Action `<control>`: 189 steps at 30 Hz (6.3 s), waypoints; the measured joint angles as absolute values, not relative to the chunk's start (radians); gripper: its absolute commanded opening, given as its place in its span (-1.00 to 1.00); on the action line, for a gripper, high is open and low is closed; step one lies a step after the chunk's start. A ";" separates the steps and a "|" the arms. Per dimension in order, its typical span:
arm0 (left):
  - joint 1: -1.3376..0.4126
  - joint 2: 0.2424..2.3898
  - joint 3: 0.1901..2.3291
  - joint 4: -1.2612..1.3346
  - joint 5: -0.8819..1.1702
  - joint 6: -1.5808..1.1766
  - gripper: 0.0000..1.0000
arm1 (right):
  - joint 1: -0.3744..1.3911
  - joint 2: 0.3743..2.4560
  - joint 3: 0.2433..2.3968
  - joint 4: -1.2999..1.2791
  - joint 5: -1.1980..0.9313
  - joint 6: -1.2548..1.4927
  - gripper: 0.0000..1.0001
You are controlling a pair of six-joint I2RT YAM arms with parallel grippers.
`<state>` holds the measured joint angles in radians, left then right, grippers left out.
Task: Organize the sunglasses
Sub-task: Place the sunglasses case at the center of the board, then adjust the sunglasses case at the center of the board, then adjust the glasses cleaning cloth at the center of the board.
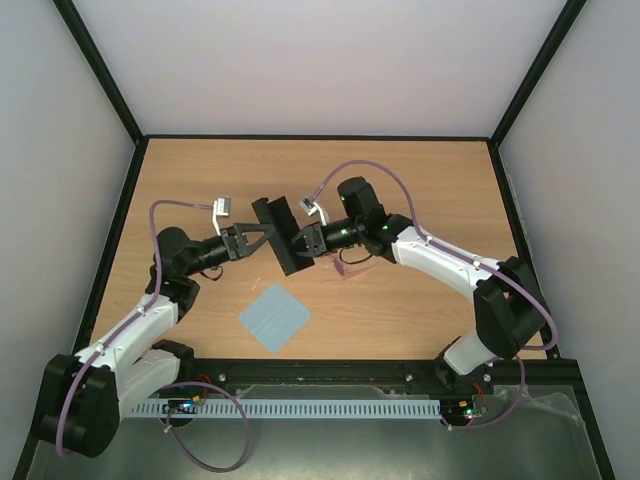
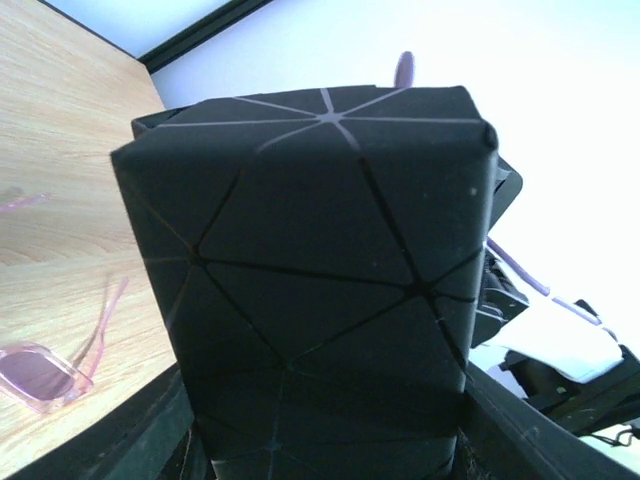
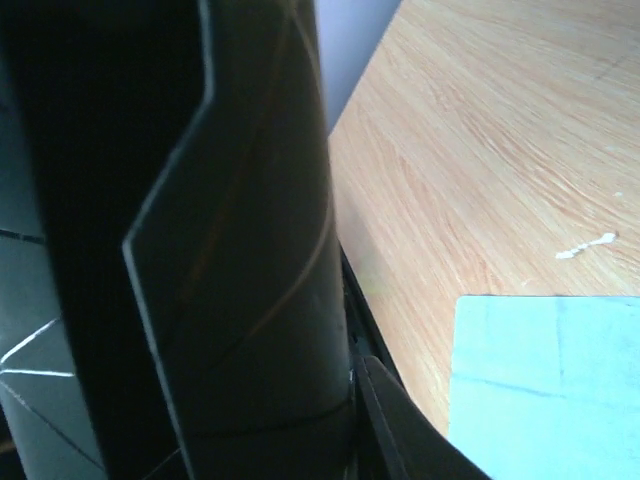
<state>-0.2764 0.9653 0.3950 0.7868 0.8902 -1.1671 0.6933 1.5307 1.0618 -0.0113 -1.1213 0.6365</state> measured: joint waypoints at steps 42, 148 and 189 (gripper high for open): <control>-0.151 0.777 0.517 -0.178 0.435 -0.736 0.88 | 0.720 2.325 1.884 -0.706 -0.588 0.250 -0.28; -0.035 1.211 0.753 -0.006 0.270 -0.694 0.43 | 0.747 1.721 1.517 -0.528 -0.037 0.339 0.97; -0.076 0.509 0.716 -0.553 0.322 -0.718 0.99 | 1.015 1.911 1.288 -0.355 -0.421 0.381 -0.13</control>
<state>-0.0757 0.5087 0.7162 -0.5529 0.3218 -0.7181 1.0149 1.9106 1.2884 -0.3553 -0.4213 0.3813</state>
